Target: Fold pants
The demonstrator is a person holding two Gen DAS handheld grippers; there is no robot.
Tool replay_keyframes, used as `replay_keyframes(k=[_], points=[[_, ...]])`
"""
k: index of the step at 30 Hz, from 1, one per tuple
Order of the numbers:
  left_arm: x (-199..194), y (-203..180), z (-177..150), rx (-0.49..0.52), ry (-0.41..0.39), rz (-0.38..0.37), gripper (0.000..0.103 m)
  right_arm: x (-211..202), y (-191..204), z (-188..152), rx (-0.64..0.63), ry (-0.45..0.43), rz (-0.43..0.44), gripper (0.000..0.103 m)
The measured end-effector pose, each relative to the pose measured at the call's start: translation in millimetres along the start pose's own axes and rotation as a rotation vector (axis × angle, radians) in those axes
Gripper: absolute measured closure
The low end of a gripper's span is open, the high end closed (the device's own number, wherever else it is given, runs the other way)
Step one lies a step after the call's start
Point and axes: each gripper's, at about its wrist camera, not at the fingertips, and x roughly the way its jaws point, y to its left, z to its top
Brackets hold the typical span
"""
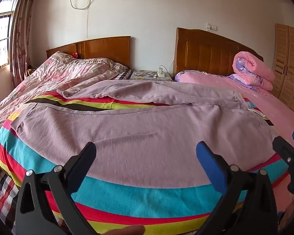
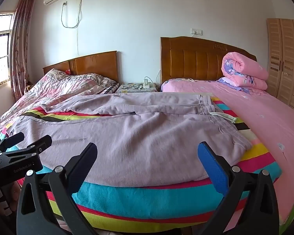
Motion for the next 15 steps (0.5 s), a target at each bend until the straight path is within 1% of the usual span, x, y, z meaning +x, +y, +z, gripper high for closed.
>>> replay_keyframes(k=[5,10,15], points=[[-0.2,-1.2,-0.6,0.004,0.001,0.004,0.001,-1.8,1.4,2.6,-0.002,-0.01,0.008,0.004],[-0.6,-0.3,-4.5,0.009,0.001,0.014,0.001,0.8,0.5,-3.8,0.002,-0.003,0.008,0.004],[1.2,-0.5,-1.7,0.009,0.004,0.018,0.001,0.0,4.1,-5.3,0.004,0.001,0.008,0.004]])
